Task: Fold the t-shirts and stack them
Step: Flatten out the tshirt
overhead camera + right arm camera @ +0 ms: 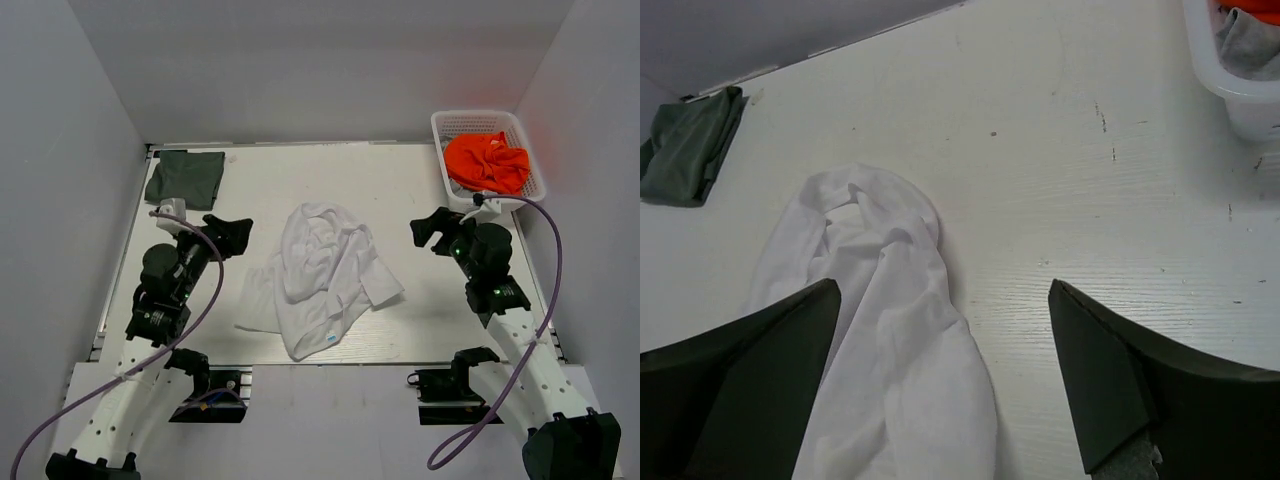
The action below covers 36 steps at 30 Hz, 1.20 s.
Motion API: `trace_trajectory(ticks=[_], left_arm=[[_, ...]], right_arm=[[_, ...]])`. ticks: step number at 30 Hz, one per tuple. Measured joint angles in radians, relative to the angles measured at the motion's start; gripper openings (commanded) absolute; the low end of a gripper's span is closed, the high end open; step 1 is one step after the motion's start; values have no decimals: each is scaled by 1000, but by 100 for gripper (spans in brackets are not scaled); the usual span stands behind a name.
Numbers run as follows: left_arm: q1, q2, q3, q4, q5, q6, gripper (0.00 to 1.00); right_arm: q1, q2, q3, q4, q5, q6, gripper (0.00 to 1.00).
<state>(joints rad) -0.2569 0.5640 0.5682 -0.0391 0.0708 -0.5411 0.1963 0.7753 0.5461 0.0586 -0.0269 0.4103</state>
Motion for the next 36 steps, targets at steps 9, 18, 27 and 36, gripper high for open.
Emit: trace_trajectory(ticks=[9, 18, 27, 36], left_arm=[[0, 286, 87, -271, 109, -121, 100], [-16, 336, -121, -502, 130, -210, 100], [-60, 415, -143, -513, 83, -301, 98], [-127, 525, -70, -584, -50, -397, 78]], right_arm=[[0, 14, 17, -88, 6, 79, 90], [6, 148, 88, -306, -63, 49, 90], [150, 226, 79, -429, -146, 6, 85], [413, 332, 142, -484, -174, -18, 84]])
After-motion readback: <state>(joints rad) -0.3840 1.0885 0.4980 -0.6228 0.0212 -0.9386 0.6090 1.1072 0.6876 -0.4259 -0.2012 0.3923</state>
